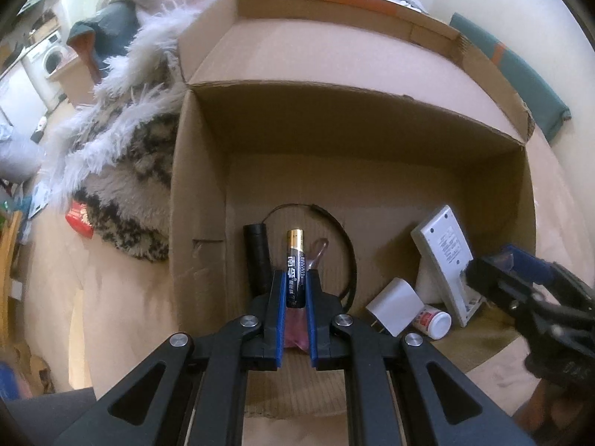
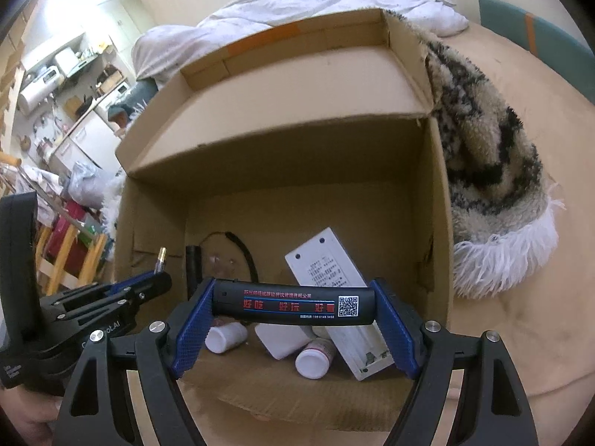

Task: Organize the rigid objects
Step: 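Carry the AA battery and power bank into the box and open both tools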

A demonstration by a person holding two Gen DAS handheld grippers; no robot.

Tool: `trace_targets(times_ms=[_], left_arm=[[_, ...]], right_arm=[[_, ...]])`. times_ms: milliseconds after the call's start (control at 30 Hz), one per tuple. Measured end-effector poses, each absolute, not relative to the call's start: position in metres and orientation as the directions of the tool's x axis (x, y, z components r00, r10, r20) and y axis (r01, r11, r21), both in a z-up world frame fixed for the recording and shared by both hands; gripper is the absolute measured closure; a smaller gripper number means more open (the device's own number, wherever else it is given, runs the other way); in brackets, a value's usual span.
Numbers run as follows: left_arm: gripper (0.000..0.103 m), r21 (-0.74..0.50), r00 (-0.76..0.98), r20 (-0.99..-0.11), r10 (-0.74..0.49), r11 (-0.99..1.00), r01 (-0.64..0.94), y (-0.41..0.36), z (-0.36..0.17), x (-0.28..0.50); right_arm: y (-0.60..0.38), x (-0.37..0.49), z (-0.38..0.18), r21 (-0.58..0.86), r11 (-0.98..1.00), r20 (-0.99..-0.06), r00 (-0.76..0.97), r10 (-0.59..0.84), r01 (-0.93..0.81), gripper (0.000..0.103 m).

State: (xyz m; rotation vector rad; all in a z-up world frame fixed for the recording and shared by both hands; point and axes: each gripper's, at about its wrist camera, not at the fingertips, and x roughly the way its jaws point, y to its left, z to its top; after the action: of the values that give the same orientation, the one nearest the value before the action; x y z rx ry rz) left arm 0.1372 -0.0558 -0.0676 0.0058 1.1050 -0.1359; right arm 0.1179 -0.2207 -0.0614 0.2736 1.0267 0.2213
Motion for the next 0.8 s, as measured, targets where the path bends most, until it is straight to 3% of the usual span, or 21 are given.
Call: trace_targets(times_ms=[800], left_arm=[[0.093, -0.050, 0.413, -0.907, -0.086, 0.994, 0.098, -0.062, -0.093, 0.139]], right_arm=[[-0.214, 0.127, -0.076, 0.287, 0.957, -0.846, 0.460, 0.271, -0.036, 0.017]])
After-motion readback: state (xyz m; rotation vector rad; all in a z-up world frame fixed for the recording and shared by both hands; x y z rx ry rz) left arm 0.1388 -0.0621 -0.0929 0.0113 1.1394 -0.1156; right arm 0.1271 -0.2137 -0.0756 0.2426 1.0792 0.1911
